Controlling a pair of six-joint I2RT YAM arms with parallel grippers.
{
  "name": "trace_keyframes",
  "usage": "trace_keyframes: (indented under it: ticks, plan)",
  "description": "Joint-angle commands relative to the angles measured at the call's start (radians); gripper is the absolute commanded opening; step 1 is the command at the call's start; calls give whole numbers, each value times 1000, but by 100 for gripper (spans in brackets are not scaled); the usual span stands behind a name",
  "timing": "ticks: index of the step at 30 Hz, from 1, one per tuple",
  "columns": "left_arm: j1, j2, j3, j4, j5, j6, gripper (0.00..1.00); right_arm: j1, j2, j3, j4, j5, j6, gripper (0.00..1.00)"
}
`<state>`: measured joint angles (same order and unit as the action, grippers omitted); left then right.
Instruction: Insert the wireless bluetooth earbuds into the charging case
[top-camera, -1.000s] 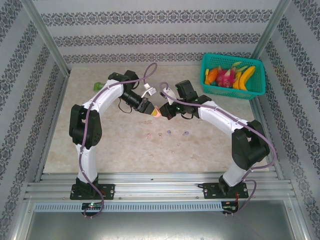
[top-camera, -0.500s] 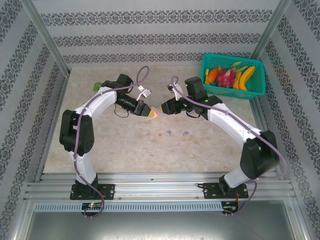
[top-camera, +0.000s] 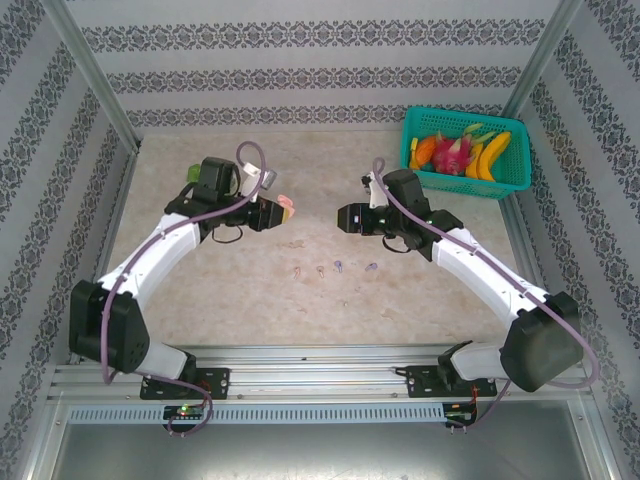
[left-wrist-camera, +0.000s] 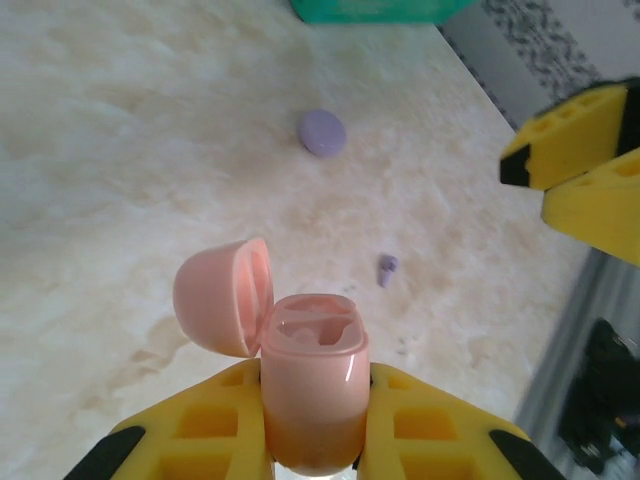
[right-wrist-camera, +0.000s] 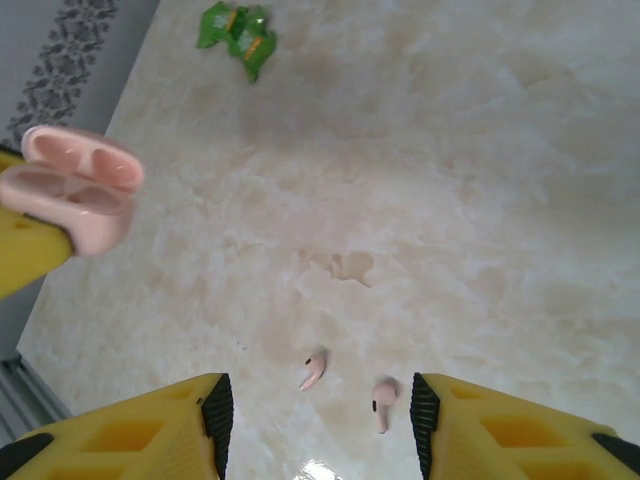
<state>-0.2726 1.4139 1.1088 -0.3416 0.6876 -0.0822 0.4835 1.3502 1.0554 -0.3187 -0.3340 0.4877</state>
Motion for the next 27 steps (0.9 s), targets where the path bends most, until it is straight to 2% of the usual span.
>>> trace_keyframes:
  ticks: [1, 4, 8, 14, 16, 19, 27]
  plan:
    - [7, -93, -121, 253, -155, -53, 0, 60, 55, 26, -76, 123, 113, 52]
    - [6, -164, -236, 403, -247, -51, 0, 121, 128, 64, -121, 183, 157, 52]
    - [7, -216, -353, 628, -315, -65, 0, 193, 218, 110, -147, 233, 230, 52]
    - [6, -228, -543, 935, -341, -57, 0, 280, 340, 202, -189, 283, 261, 51]
    - [7, -231, -588, 976, -358, -50, 0, 293, 365, 218, -183, 289, 269, 51]
    - [7, -227, -654, 1093, -357, -48, 0, 303, 397, 234, -171, 293, 281, 51]
    - [7, -166, -742, 1426, -237, -83, 0, 313, 428, 241, -164, 316, 296, 51]
